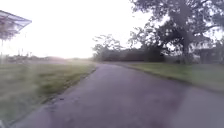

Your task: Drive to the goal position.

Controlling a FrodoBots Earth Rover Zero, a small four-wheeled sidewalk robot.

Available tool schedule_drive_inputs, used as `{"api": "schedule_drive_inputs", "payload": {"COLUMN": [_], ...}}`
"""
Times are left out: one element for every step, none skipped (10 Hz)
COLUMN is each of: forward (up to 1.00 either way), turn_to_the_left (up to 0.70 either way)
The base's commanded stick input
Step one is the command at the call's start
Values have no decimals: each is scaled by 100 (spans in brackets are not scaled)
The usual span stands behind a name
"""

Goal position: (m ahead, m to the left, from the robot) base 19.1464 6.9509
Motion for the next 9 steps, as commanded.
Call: {"api": "schedule_drive_inputs", "payload": {"forward": [70, 70, 70, 70, 70, 70, 70, 70, 70], "turn_to_the_left": [0, 0, 0, 0, 0, 0, 0, 0, 0]}}
